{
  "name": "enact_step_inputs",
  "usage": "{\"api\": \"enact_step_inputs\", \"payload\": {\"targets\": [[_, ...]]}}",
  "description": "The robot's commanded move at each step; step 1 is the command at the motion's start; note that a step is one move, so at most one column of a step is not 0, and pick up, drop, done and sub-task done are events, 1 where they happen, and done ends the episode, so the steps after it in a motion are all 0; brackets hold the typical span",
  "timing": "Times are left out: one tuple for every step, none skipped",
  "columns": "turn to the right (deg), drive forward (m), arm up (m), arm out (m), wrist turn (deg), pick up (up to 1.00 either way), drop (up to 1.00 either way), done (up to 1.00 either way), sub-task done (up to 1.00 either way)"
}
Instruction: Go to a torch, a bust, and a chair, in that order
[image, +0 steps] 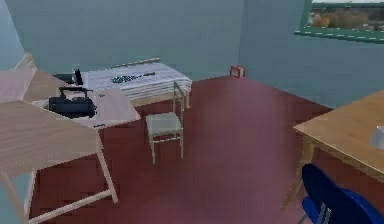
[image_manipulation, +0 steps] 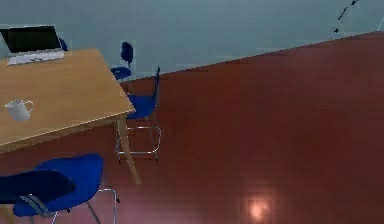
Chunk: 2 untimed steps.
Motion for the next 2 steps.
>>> {"api": "enact_step_inputs", "payload": {"targets": [[0.0,0.65,0.0,0.0,0.0,0.0,0.0,0.0,0.0],[0.0,0.25,0.0,0.0,0.0,0.0,0.0,0.0,0.0]]}}
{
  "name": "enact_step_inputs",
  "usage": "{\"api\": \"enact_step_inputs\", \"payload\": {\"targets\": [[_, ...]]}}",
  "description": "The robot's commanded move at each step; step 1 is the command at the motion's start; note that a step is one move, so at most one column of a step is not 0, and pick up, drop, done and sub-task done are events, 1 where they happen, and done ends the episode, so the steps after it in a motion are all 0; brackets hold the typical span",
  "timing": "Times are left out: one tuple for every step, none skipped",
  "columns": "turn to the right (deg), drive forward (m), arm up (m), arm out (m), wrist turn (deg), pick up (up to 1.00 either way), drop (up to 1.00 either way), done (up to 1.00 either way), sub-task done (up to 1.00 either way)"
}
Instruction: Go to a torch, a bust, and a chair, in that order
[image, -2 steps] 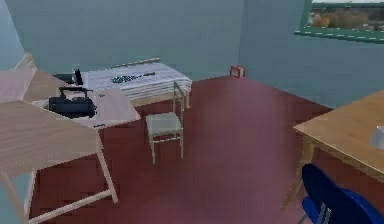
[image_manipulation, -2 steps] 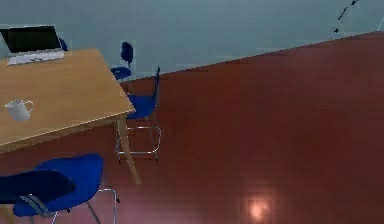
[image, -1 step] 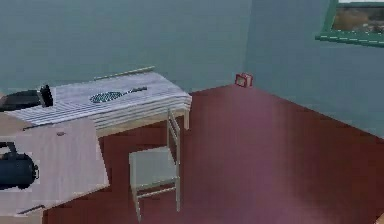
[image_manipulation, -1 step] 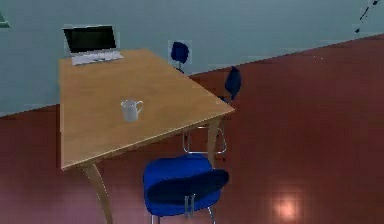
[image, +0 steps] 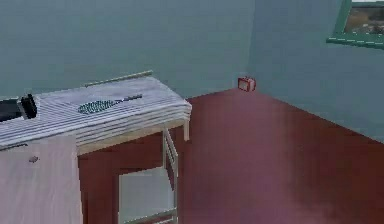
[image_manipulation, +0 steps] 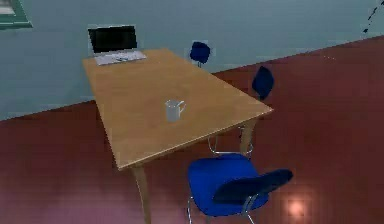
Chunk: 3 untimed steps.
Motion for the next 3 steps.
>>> {"api": "enact_step_inputs", "payload": {"targets": [[-45.0,0.0,0.0,0.0,0.0,0.0,0.0,0.0,0.0],[-18.0,0.0,0.0,0.0,0.0,0.0,0.0,0.0,0.0],[0.0,0.0,0.0,0.0,0.0,0.0,0.0,0.0,1.0]]}}
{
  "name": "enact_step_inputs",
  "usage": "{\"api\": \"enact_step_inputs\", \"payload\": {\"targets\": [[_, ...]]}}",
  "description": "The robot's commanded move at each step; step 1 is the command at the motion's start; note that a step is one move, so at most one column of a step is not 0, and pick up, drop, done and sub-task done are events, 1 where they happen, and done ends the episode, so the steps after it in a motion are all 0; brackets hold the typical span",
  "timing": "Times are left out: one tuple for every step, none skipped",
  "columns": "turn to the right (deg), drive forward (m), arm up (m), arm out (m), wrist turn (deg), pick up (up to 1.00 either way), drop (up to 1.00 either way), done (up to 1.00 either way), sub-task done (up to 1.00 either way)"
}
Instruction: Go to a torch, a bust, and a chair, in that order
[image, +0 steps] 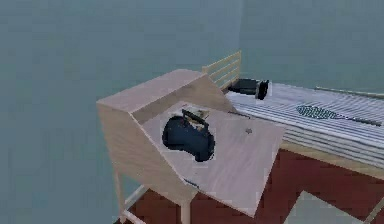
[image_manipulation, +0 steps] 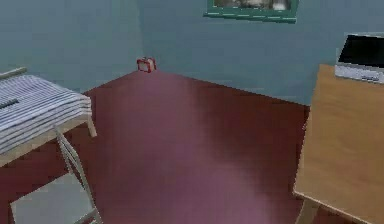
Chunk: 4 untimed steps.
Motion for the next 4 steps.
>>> {"api": "enact_step_inputs", "payload": {"targets": [[-45.0,0.0,0.0,0.0,0.0,0.0,0.0,0.0,0.0],[-45.0,0.0,0.0,0.0,0.0,0.0,0.0,0.0,0.0],[-27.0,0.0,0.0,0.0,0.0,0.0,0.0,0.0,0.0],[0.0,0.2,0.0,0.0,0.0,0.0,0.0,0.0,0.0]]}}
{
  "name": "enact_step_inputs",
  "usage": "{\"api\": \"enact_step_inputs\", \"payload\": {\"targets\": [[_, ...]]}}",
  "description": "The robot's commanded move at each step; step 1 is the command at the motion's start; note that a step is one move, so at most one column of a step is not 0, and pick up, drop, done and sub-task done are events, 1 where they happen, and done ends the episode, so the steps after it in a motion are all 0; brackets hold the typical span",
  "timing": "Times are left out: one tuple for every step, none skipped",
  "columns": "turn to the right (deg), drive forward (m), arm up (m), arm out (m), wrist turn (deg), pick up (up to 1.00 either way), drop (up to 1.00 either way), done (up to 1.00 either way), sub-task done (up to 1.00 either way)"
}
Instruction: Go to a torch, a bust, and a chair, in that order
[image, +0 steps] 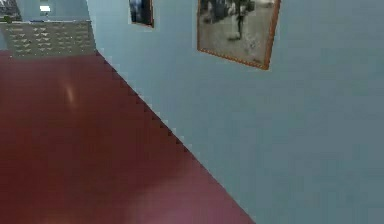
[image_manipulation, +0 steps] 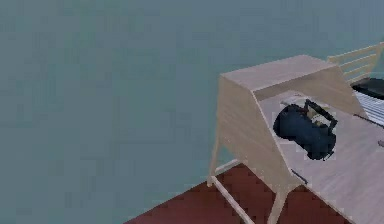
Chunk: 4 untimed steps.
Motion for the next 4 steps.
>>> {"api": "enact_step_inputs", "payload": {"targets": [[-3.0,0.0,0.0,0.0,0.0,0.0,0.0,0.0,0.0],[45.0,0.0,0.0,0.0,0.0,0.0,0.0,0.0,0.0],[45.0,0.0,0.0,0.0,0.0,0.0,0.0,0.0,0.0],[15.0,0.0,0.0,0.0,0.0,0.0,0.0,0.0,0.0]]}}
